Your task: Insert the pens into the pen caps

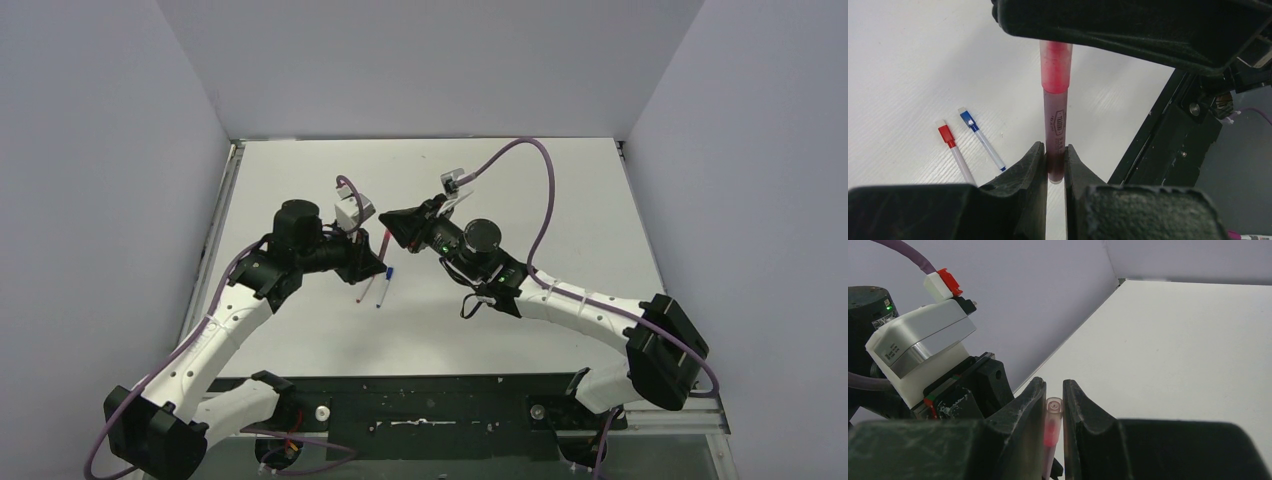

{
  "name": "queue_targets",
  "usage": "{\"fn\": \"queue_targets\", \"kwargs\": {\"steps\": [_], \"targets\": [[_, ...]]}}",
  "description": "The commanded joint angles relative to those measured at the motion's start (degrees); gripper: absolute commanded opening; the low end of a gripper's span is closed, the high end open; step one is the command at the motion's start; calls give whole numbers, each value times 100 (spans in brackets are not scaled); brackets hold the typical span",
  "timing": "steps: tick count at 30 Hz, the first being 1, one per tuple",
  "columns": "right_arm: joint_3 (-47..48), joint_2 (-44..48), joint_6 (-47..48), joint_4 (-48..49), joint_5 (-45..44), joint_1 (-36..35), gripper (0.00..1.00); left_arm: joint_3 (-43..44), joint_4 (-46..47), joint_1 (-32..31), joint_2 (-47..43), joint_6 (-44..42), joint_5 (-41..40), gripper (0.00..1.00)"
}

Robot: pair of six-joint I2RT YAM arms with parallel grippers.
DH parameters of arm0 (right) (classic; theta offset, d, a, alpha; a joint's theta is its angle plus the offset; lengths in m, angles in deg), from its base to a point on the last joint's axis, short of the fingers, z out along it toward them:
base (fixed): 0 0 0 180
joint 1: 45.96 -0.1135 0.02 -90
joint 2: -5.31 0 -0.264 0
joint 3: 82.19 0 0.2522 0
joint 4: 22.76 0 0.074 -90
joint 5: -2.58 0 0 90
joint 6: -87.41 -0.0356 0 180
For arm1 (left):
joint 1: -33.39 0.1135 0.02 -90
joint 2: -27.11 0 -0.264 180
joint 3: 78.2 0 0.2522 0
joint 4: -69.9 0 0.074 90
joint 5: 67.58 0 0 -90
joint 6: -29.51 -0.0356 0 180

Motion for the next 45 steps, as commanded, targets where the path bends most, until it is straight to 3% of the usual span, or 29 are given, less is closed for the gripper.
{"fn": "queue_targets", "kwargs": {"steps": [1,30,38,45], "targets": [[-675,-534,-50,-2315,1346,-680,0,869,3171,237,-501,43,-26,0],[-983,-959,-580,-1729,1649,-1096,0,874,3125,400,-610,-43,-156,0],[469,-765,401,-2923,1340,-702,0,641,2498,401,-479,-167,213,0],[1905,-721,963,-3655,1435,-48,0,317,1795,409,-573,-371,-13,0]]}}
